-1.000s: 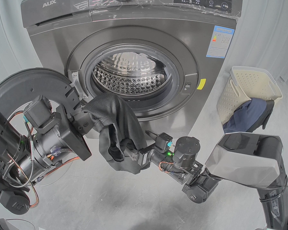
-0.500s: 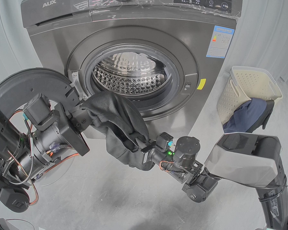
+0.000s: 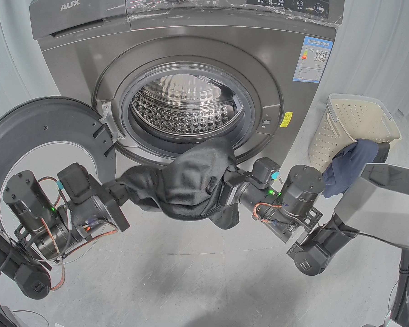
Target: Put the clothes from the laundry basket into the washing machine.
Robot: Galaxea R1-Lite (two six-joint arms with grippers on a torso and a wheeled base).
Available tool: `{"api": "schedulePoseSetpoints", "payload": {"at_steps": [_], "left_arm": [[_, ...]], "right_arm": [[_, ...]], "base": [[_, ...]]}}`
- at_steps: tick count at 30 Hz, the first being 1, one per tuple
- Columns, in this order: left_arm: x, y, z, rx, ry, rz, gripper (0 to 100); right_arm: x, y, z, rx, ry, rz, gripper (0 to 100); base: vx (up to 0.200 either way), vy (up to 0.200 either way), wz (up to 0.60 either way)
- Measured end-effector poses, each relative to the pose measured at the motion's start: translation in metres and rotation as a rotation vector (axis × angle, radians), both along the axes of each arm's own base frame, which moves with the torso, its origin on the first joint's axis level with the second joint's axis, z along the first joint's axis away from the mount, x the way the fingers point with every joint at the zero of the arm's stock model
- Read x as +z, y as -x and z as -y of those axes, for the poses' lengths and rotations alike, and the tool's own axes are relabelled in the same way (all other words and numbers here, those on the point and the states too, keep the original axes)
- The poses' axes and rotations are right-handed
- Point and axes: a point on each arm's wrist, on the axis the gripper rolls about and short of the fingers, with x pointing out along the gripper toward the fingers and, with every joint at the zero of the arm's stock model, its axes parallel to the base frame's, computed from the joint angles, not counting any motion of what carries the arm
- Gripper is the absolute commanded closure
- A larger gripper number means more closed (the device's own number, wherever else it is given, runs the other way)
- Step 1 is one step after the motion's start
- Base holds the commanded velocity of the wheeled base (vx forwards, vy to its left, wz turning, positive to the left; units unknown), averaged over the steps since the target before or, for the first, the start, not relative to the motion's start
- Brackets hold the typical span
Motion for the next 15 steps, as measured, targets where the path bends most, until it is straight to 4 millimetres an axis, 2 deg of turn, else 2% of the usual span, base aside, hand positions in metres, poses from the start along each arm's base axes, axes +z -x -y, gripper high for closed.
{"api": "schedulePoseSetpoints", "payload": {"at_steps": [5, 6, 10, 15], "left_arm": [[-0.032, -0.008, 0.001, 0.012, -0.097, -0.082, 100], [-0.037, -0.009, 0.002, 0.012, -0.112, -0.096, 0], [-0.056, -0.014, 0.004, 0.002, -0.158, -0.151, 0], [-0.068, -0.014, 0.004, -0.010, -0.181, -0.201, 0]], "right_arm": [[0.017, 0.013, 0.007, 0.003, -0.025, 0.013, 100], [0.020, 0.016, 0.008, 0.003, -0.030, 0.013, 100], [0.029, 0.024, 0.010, 0.007, -0.049, 0.017, 100], [0.036, 0.029, 0.012, 0.011, -0.062, 0.027, 100]], "base": [[0.000, 0.000, 0.00], [0.000, 0.000, 0.00], [0.000, 0.000, 0.00], [0.000, 0.000, 0.00]]}}
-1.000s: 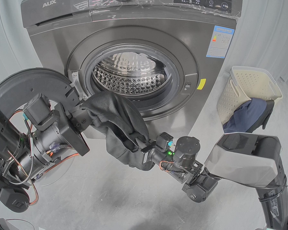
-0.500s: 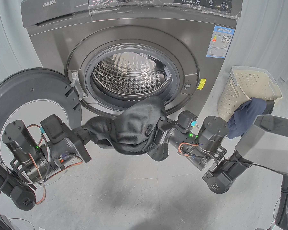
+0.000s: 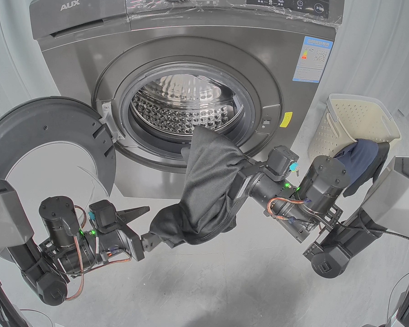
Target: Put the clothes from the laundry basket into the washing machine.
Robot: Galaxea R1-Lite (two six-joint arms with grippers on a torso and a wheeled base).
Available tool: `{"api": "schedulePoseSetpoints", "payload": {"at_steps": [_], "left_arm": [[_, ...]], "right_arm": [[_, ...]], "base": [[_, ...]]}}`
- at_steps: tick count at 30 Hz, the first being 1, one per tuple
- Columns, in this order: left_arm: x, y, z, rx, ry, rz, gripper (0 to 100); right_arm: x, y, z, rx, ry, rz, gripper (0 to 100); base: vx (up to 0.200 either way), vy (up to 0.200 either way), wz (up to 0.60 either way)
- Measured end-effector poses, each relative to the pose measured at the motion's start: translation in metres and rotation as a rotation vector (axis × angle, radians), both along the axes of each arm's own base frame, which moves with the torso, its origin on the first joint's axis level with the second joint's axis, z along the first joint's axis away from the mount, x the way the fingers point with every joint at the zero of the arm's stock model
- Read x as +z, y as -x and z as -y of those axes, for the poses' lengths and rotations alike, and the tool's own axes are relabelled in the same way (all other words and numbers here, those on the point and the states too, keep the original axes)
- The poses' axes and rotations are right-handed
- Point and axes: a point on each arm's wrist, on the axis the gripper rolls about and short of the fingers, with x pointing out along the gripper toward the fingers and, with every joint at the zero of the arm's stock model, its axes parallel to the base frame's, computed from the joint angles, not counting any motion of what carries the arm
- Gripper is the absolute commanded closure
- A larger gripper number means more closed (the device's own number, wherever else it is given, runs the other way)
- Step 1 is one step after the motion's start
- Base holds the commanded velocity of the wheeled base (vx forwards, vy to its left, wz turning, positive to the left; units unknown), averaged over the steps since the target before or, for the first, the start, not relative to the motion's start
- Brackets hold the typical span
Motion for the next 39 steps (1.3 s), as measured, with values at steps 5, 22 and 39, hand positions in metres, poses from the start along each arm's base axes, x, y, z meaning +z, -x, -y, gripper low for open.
{"api": "schedulePoseSetpoints", "payload": {"at_steps": [5, 22, 39], "left_arm": [[-0.014, 0.017, 0.001, -0.067, -0.040, -0.074, 0], [-0.018, 0.044, 0.017, -0.267, -0.073, -0.088, 0], [0.004, -0.035, 0.082, -0.134, 0.062, 0.126, 0]], "right_arm": [[0.004, 0.001, 0.001, 0.001, -0.008, 0.007, 100], [0.015, 0.005, -0.001, 0.010, -0.029, 0.031, 100], [0.014, 0.025, -0.021, 0.054, -0.032, 0.013, 100]], "base": [[0.000, 0.000, 0.00], [0.000, 0.000, 0.00], [0.000, 0.000, 0.00]]}}
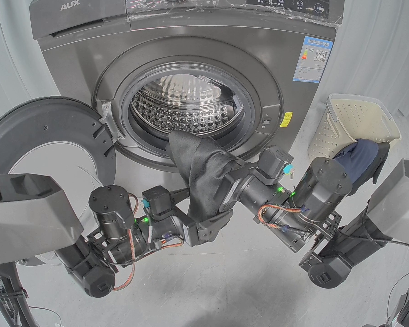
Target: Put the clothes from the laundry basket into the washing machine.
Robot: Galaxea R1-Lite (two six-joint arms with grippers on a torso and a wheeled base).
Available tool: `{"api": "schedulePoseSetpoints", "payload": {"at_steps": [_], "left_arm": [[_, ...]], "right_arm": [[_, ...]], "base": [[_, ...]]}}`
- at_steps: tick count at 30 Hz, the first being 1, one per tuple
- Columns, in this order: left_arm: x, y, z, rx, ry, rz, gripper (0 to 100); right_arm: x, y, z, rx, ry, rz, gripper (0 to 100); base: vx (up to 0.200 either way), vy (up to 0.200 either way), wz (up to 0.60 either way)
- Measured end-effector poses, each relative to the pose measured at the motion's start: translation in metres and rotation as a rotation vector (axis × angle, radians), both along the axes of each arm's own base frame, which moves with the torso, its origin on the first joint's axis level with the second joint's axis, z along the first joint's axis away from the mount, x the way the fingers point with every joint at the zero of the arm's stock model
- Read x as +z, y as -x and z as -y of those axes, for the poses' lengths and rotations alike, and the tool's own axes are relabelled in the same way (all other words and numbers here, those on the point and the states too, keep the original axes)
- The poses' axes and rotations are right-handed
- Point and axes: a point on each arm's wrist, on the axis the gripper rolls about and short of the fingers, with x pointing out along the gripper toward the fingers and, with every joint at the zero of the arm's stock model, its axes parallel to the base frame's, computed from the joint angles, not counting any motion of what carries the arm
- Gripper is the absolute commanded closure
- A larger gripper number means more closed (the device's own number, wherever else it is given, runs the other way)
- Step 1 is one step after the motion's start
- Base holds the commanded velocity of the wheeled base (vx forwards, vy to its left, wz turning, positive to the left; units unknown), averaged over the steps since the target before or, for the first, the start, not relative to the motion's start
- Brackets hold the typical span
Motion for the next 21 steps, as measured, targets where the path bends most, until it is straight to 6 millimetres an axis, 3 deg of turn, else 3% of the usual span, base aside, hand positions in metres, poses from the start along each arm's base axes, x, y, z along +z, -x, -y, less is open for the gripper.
{"api": "schedulePoseSetpoints", "payload": {"at_steps": [12, 13, 21], "left_arm": [[-0.018, -0.047, 0.012, 0.137, 0.023, 0.030, 0], [-0.020, -0.049, 0.013, 0.153, 0.025, 0.032, 100], [-0.024, -0.069, 0.010, 0.247, 0.044, 0.049, 100]], "right_arm": [[-0.004, 0.023, -0.015, 0.077, 0.004, -0.026, 100], [-0.005, 0.024, -0.016, 0.080, 0.004, -0.027, 100], [-0.008, 0.019, -0.009, 0.039, 0.005, -0.046, 100]], "base": [[0.000, 0.000, 0.00], [0.000, 0.000, 0.00], [0.000, 0.000, 0.00]]}}
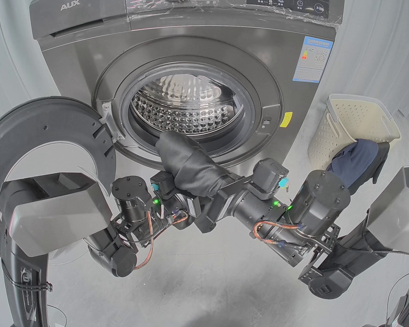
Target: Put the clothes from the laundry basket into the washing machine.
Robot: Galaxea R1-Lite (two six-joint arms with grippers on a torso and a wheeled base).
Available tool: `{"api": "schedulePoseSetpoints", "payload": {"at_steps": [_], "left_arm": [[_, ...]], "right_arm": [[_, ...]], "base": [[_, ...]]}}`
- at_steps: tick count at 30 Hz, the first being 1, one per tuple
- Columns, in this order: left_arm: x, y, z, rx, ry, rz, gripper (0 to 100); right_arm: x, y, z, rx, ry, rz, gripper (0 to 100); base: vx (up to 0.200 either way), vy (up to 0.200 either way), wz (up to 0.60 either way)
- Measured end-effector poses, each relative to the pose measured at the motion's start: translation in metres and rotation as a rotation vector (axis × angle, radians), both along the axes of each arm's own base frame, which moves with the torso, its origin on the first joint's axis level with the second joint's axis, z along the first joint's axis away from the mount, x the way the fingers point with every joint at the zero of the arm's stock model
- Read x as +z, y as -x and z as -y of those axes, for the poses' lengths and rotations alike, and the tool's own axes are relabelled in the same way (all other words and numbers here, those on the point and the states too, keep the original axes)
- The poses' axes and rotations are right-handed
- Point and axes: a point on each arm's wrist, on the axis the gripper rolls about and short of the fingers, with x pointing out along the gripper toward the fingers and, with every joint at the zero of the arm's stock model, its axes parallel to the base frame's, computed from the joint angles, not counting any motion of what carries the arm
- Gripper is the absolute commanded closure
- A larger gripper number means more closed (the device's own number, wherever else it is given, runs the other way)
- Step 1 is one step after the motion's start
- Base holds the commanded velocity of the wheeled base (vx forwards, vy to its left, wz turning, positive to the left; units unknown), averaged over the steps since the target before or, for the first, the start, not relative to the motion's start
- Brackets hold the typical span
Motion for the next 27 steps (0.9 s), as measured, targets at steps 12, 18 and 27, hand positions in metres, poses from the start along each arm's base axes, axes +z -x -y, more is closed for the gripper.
{"api": "schedulePoseSetpoints", "payload": {"at_steps": [12, 18, 27], "left_arm": [[0.034, 0.015, -0.021, 0.040, 0.054, 0.023, 100], [0.054, 0.038, -0.025, 0.010, 0.091, 0.023, 100], [0.069, 0.063, -0.030, -0.019, 0.104, 0.030, 100]], "right_arm": [[-0.010, -0.030, 0.039, -0.145, 0.033, -0.047, 100], [-0.019, -0.037, 0.045, -0.169, 0.055, -0.067, 100], [-0.029, -0.037, 0.041, -0.148, 0.078, -0.078, 0]], "base": [[0.000, 0.000, 0.00], [0.000, 0.000, 0.00], [0.000, 0.000, 0.00]]}}
